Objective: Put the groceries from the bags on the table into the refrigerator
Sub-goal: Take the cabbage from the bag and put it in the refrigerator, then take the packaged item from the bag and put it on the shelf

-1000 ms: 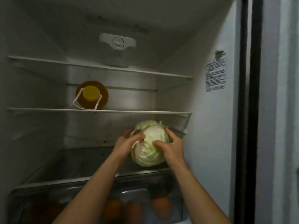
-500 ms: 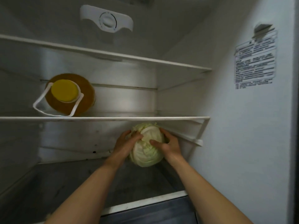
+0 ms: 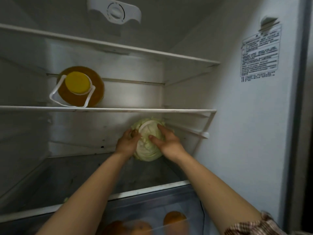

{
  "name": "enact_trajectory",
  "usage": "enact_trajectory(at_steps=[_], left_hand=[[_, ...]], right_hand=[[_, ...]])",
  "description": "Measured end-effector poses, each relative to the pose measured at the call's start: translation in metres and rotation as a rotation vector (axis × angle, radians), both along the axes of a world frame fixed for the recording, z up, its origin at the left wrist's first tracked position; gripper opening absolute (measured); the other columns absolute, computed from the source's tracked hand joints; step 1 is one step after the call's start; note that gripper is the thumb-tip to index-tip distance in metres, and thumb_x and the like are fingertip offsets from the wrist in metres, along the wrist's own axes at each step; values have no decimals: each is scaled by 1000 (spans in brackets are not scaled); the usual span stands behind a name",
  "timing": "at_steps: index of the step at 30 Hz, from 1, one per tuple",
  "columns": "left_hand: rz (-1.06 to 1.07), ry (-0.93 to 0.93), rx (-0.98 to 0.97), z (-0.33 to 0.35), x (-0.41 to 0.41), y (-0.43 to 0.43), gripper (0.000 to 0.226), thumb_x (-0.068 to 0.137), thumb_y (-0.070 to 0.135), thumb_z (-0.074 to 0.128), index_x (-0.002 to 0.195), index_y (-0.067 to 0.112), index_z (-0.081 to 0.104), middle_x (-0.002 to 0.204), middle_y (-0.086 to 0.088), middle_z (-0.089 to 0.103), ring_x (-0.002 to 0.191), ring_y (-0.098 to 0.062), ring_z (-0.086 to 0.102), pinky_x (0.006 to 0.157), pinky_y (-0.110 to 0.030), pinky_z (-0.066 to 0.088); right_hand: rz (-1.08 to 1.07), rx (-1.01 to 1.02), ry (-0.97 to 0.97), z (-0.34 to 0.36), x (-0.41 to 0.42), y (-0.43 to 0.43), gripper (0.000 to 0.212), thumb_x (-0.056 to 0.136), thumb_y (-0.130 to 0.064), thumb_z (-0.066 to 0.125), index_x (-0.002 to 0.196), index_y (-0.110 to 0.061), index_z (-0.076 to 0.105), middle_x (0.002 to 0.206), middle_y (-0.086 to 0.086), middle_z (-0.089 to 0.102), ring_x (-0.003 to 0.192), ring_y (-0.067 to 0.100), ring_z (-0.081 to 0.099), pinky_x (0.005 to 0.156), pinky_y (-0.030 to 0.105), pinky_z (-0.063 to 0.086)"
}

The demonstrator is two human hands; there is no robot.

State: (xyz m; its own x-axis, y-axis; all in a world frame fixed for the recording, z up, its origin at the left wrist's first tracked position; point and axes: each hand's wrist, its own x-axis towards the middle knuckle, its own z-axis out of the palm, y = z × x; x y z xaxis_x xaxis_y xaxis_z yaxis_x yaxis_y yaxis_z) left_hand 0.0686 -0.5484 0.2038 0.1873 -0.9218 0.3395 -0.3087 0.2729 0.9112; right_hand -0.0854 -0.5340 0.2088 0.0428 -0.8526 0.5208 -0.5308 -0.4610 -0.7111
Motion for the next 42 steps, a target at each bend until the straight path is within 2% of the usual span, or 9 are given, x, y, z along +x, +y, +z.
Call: enact_trajectory(at_steps=[3,6,8,16,21,26,31,38,42], left_hand=[[8,-26,9,-2,-3,11,45,96,39,47,137,19,48,139,-10,51,125,-29,50,105,-34,39],[34,14,-2,-7,-8,26,43,96,30,51,137,16,49,141,-11,49,126,-29,49,106,-34,38],[47,-51,-18,-13,-11,44,42,97,23,49,136,9,49,142,-13,47,129,-30,46,105,-31,35],[217,-146,-89,-30,-21,152,36,96,27,48,128,12,58,129,-12,60,120,-30,53,94,-32,41],[326,-208,-109,-64,-28,265,37,95,25,50,129,11,54,128,-13,59,120,-28,54,99,-34,41],[483,-301,-93,-97,-28,396,37,93,26,52,128,15,56,123,-10,62,115,-26,56,95,-32,42],[581,-494,-105,-110,-17,526,38,93,24,52,129,12,54,128,-10,59,119,-25,53,98,-30,38],[842,-530,-89,-111,28,703,36,91,20,53,126,13,57,123,-9,61,114,-24,55,91,-24,36],[985,-573,14,-124,70,817,39,96,26,48,134,16,49,135,-6,53,124,-22,48,102,-31,34]], right_hand=[[-32,-3,71,-2,0,11,70,89,-41,62,148,-16,34,154,7,33,140,22,34,115,32,28],[-79,-11,80,-10,-2,27,66,88,-37,64,145,-13,40,149,9,40,136,27,41,111,33,35],[-106,-31,116,-16,-5,42,61,87,-32,64,140,-10,46,142,12,48,130,30,46,107,30,38],[-74,-6,224,-40,-15,138,64,90,-30,62,145,-8,38,142,18,44,130,30,44,107,33,35],[30,-16,213,-64,-20,222,62,89,-32,63,143,-12,40,141,14,46,128,29,46,105,36,39],[187,-42,284,-103,-20,322,62,89,-33,61,144,-16,39,145,8,43,132,27,41,109,38,35],[349,-111,357,-120,-6,419,62,87,-35,63,142,-16,42,142,8,47,130,26,44,109,38,35],[601,-266,359,-112,62,564,56,90,-32,61,140,-15,45,139,7,49,126,25,44,104,33,35],[791,-318,324,-113,115,660,50,90,-29,61,136,-15,48,137,5,50,127,23,43,104,34,35]])
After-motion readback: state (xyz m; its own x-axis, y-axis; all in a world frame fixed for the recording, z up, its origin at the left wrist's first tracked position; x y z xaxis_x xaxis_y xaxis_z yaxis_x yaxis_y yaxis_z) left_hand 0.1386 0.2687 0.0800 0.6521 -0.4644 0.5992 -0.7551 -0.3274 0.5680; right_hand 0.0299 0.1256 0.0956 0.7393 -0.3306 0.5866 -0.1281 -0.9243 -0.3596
